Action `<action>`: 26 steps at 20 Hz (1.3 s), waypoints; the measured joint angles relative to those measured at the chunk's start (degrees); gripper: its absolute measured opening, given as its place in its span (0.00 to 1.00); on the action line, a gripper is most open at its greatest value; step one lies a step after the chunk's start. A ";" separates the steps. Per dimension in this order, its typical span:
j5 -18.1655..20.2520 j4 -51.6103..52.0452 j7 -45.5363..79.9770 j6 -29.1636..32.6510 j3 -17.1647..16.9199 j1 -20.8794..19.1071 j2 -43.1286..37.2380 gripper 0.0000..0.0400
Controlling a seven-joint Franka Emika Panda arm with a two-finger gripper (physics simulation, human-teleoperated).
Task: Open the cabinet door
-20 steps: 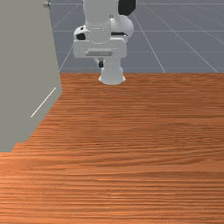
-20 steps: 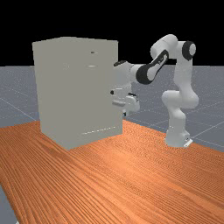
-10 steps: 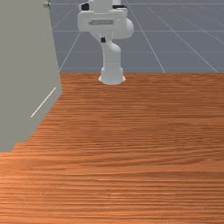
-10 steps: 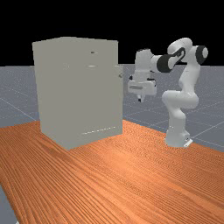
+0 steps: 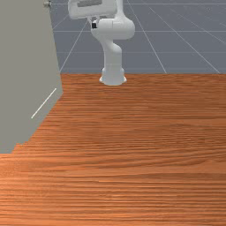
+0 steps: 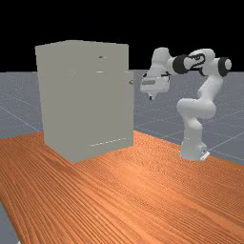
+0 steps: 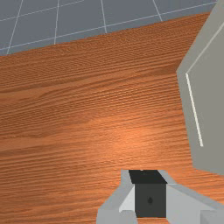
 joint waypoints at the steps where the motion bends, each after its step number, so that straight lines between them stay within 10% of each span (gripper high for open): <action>1: 0.09 -2.52 -0.16 1.47 0.06 -0.26 -3.11 0.00; 10: -1.66 -11.26 -4.75 7.17 -4.77 -5.40 -23.02 0.00; 12: -3.12 -11.63 -6.47 12.08 -6.55 -6.77 -23.57 0.63; 14: -4.94 -12.06 -8.32 14.56 -8.13 -8.50 -23.53 0.86; 26: -9.72 -9.61 -13.30 17.77 -12.64 -14.66 -26.03 1.00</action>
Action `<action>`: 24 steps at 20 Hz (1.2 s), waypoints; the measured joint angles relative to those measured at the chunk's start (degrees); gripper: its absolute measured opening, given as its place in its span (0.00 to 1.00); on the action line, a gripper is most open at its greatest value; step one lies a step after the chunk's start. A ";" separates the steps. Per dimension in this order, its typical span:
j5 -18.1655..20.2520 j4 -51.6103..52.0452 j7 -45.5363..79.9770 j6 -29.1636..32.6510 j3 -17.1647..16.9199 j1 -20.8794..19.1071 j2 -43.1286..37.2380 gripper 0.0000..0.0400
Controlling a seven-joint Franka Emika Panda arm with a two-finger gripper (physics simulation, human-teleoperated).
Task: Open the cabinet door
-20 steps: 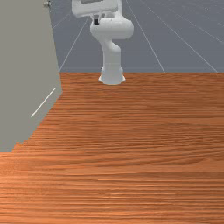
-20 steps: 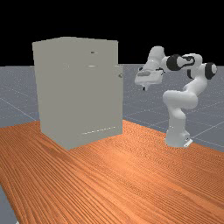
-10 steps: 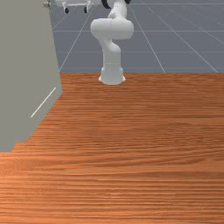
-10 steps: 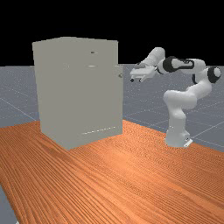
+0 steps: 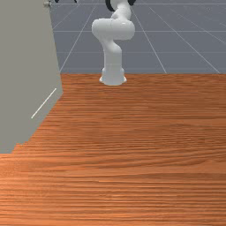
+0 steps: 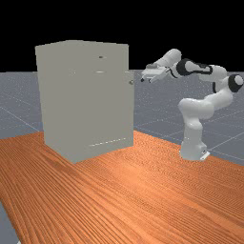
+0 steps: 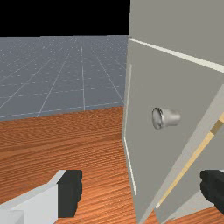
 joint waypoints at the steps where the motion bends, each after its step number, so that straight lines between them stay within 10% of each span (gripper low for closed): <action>1: -0.13 0.82 -0.24 0.40 -0.65 -0.24 0.24 1.00; 17: 0.16 2.27 2.50 22.70 -3.02 1.35 12.26 1.00; 24: 2.02 0.17 7.19 23.30 3.34 -0.93 11.31 1.00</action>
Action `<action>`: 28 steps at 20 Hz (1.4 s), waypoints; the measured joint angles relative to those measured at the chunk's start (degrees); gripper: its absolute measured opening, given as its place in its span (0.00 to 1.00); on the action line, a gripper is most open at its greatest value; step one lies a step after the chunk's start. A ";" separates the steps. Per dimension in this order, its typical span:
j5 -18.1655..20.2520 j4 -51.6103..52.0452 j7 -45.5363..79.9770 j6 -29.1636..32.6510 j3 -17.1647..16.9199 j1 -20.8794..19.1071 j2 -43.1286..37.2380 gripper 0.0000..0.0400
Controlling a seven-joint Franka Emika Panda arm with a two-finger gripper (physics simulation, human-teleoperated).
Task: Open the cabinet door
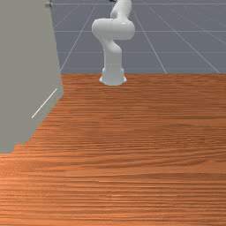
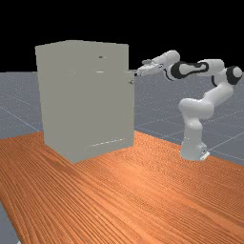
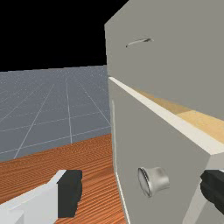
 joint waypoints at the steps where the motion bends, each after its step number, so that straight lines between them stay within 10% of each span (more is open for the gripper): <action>1: 0.66 -0.72 1.48 -0.05 2.09 -0.60 -0.63 1.00; 7: 2.21 -4.79 9.74 1.24 19.17 2.80 -1.64 1.00; 11: 2.61 -5.66 11.86 -3.63 22.44 3.25 -9.80 1.00; 21: -1.41 1.75 -3.25 -5.85 -2.37 -1.35 -5.08 1.00; 28: -1.73 1.04 -1.62 3.55 -1.63 0.99 4.68 1.00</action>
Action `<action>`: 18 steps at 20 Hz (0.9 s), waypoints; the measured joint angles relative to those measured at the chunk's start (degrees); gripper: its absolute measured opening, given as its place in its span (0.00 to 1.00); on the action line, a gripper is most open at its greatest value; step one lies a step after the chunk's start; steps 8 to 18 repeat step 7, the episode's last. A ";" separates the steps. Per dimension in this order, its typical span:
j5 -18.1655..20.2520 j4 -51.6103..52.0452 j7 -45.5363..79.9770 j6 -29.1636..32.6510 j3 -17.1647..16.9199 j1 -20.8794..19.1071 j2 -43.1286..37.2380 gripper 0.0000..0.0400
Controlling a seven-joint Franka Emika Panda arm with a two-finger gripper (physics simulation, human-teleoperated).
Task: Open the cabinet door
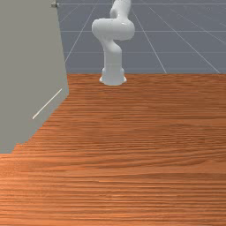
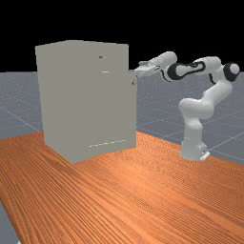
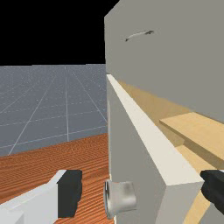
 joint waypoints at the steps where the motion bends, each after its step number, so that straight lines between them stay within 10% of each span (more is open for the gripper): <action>1: 0.16 -0.24 1.07 1.05 1.42 0.40 1.27 1.00; 4: 0.66 -2.57 6.60 2.46 8.90 0.12 1.46 1.00; 7: 1.42 -4.14 16.76 2.86 23.30 0.00 1.68 1.00; 18: 1.42 -4.14 16.76 2.86 23.30 0.00 1.68 1.00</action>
